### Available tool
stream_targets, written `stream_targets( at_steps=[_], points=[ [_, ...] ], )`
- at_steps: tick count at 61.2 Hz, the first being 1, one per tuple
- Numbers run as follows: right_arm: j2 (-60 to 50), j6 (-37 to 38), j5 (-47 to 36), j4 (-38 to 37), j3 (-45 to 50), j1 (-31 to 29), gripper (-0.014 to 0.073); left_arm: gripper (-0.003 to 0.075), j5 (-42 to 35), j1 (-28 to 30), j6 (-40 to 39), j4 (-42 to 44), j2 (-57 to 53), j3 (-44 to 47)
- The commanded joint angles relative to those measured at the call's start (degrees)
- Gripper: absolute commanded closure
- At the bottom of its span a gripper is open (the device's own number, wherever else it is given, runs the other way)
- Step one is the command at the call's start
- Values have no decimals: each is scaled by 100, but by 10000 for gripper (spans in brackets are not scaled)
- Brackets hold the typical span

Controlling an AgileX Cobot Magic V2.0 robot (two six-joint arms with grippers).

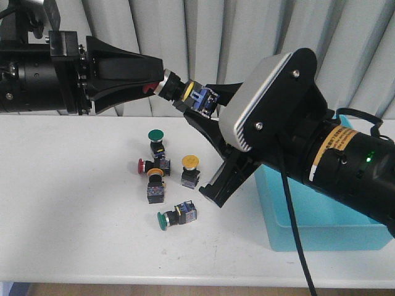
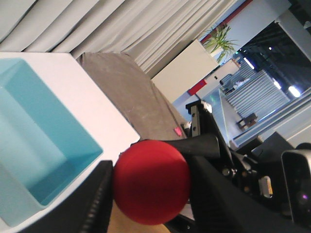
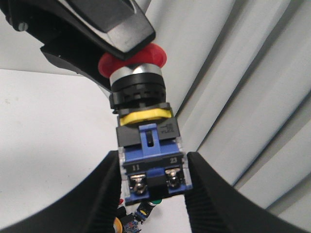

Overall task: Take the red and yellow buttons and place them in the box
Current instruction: 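Grasp the red button's body with the right gripper, then open the left gripper and carry the button over the box with the right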

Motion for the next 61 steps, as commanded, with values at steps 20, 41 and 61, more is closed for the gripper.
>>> stream_targets(
  at_steps=[20, 41, 61],
  points=[
    [-205, -110, -377, 10, -258, -34, 601, 209, -334, -30, 135, -117, -193, -147],
    [-479, -487, 790, -216, -1128, -127, 599, 216, -430, -25, 135, 264, -193, -147],
    [-10, 763, 1138, -84, -1210, -2549, 599, 216, -517, -25, 156, 585, -193, -147]
  ],
)
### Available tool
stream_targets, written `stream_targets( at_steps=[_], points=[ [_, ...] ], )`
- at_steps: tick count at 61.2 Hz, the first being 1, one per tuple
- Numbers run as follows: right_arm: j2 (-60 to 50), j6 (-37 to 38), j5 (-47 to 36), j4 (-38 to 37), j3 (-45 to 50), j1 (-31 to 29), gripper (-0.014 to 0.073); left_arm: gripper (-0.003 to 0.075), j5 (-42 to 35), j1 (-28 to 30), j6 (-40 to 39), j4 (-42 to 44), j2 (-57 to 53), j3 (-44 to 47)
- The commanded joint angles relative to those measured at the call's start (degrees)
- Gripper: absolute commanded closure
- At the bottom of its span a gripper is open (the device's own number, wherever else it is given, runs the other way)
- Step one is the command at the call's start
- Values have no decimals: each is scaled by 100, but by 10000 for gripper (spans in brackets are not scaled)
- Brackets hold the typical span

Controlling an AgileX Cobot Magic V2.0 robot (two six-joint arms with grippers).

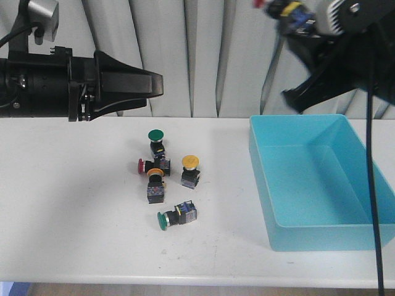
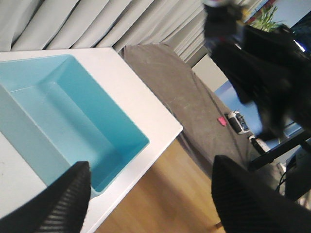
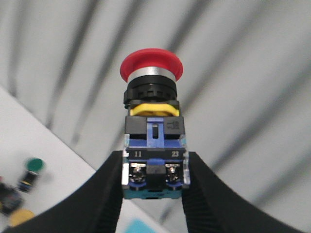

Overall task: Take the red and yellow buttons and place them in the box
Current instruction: 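Open the left gripper and carry the button over the box with the right, then lower the red button into the box and open the right gripper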

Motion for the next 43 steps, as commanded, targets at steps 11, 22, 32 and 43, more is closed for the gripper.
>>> stream_targets(
  at_steps=[11, 22, 32, 43],
  points=[
    [1184, 832, 252, 555, -201, -1572, 596, 216, -109, -20, 26, 297, -193, -147],
    [2649, 726, 304, 802, -159, -1692, 596, 216, -193, -20, 26, 747, -193, -147],
    [3735, 718, 169, 917, -159, -1684, 596, 216, -239, -20, 26, 996, -193, -147],
    [4450, 764, 166, 1104, -159, -1739, 592, 216, -239, -20, 26, 1022, -193, -147]
  ],
)
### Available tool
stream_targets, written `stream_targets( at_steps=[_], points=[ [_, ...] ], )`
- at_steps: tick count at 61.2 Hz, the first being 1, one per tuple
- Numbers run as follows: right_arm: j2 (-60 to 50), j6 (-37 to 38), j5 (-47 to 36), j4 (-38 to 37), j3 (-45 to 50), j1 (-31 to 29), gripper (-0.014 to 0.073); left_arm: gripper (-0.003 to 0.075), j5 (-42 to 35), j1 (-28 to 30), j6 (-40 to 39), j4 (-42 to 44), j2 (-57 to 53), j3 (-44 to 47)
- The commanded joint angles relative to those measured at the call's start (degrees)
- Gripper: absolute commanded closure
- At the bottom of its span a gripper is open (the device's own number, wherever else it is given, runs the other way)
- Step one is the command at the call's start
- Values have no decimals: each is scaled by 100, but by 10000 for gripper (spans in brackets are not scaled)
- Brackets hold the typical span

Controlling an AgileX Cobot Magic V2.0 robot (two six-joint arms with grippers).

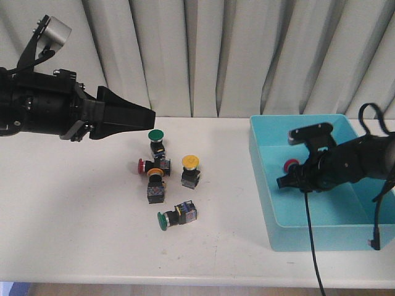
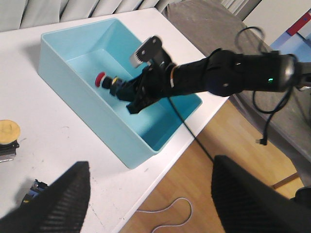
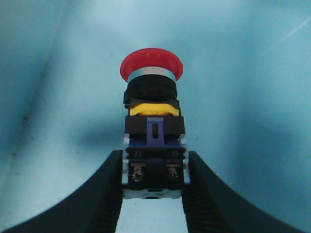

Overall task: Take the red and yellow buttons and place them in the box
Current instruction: 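Lower the red button into the box and open the right gripper, then reach the left gripper down to the yellow-capped button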

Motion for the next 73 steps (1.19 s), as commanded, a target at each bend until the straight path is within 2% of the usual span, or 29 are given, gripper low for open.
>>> stream_targets(
  at_steps=[1, 12, 18, 29, 38, 50, 59, 65, 73],
  points=[
    [-40, -4, -341, 50, -158, -62, 589, 216, -85, -20, 10, -332, -193, -147],
    [9, -4, -399, 244, -158, -62, 503, 216, -85, -20, 10, -332, -193, -147],
    [-13, -23, -394, 273, -158, -62, 400, 216, -85, -20, 10, -332, -193, -147],
    [-65, -23, -381, 297, -158, -62, 127, 216, -100, -20, 10, -335, -193, -147],
    [-334, -41, -233, 292, -281, -62, -12, 216, -143, -20, 10, -318, -193, -147],
    [-1221, -150, 340, 297, -703, -43, -19, 216, -209, -20, 10, -268, -193, -147],
    [-2244, -620, 768, 456, -735, -43, 8, 216, -233, -20, 21, 285, -186, -147],
    [-3038, -983, 1127, 845, -703, -43, 14, 216, -433, -28, 21, 838, -186, -147],
    [-4105, -1682, 1571, 1744, -690, -43, 14, 216, -865, -28, 21, 1194, -181, -147]
  ],
)
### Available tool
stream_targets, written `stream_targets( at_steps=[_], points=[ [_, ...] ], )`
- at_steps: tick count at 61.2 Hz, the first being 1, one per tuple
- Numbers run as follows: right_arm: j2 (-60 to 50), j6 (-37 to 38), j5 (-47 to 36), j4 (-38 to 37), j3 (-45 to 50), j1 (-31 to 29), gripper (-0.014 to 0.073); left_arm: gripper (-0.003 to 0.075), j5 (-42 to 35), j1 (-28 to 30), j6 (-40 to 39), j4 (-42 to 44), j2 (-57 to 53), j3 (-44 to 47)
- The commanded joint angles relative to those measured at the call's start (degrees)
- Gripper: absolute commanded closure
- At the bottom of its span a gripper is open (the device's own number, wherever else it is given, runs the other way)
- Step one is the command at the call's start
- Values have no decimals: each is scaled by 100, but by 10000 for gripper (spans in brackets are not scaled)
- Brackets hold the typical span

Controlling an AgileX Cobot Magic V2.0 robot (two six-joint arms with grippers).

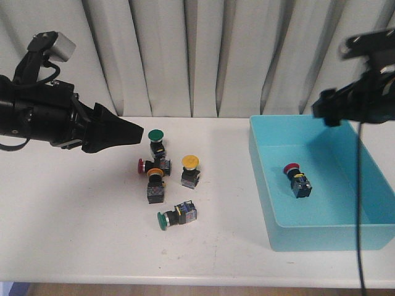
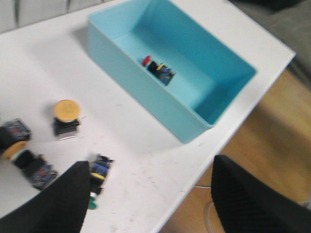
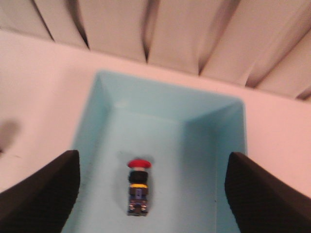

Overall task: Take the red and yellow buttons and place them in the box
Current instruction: 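Reach the left gripper down to the yellow-capped button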

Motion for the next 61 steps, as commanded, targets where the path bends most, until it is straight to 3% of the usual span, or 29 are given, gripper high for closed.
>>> stream_targets(
  at_steps=[1, 16, 26, 44, 61],
  points=[
    [-922, -655, 132, 678, -136, -3, 14, 216, -470, -28, 16, -23, -181, -147],
    [-2578, -2369, 1559, 2924, -136, -3, 14, 216, -1052, -28, 16, -59, 295, -147],
    [-3378, -3046, 1747, 4074, 176, -3, 14, 216, -1208, -28, 22, -287, 890, -308],
    [-4155, -3025, 1365, 4570, 1467, -3, 14, 216, -937, -378, -39, -192, 1881, -2185],
    [-4255, -3057, 892, 4571, 2124, -3, 14, 216, -956, -964, -349, 826, 2940, -3264]
  ],
)
